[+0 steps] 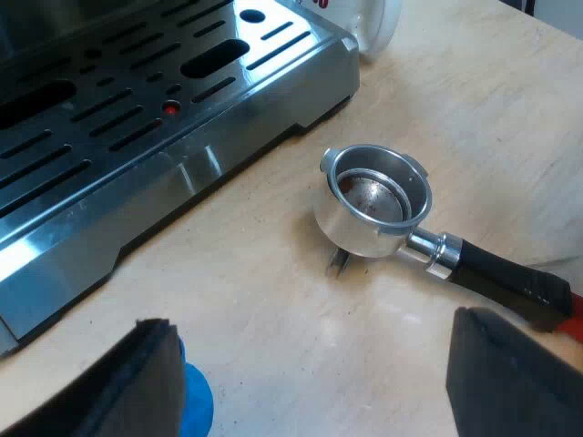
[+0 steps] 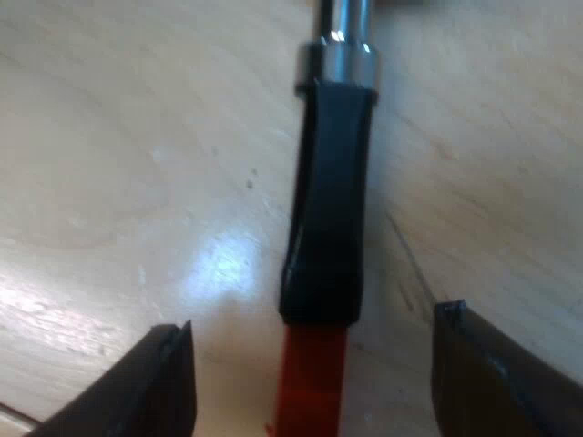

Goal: Grind coffee beans and then tamp

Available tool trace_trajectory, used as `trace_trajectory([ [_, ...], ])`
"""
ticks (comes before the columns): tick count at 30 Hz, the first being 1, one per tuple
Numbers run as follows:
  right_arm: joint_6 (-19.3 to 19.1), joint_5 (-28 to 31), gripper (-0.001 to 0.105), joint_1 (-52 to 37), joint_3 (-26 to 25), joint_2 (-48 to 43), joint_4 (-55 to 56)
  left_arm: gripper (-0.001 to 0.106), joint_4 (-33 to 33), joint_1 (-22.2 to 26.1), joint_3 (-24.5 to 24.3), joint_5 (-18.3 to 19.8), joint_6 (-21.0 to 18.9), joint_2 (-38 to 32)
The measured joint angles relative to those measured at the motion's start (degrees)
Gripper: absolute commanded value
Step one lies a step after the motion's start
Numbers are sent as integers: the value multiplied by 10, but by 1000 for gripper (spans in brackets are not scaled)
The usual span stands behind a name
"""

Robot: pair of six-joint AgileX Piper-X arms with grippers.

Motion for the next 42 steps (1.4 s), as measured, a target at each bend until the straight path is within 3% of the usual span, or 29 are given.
trace_trajectory([
  [9,-17,0,59,0,-69,0,9,63,0,0,0,0,0,0],
  [16,-71,6,59,0,-119,0,9,63,0,0,0,0,0,0],
  [20,-74,20,59,0,-137,0,9,63,0,0,0,0,0,0],
  [38,-74,38,59,0,-138,-76,-5,63,-14,0,12,0,0,0],
  [42,-74,50,59,0,-138,-79,-15,63,-14,0,12,-20,0,0],
])
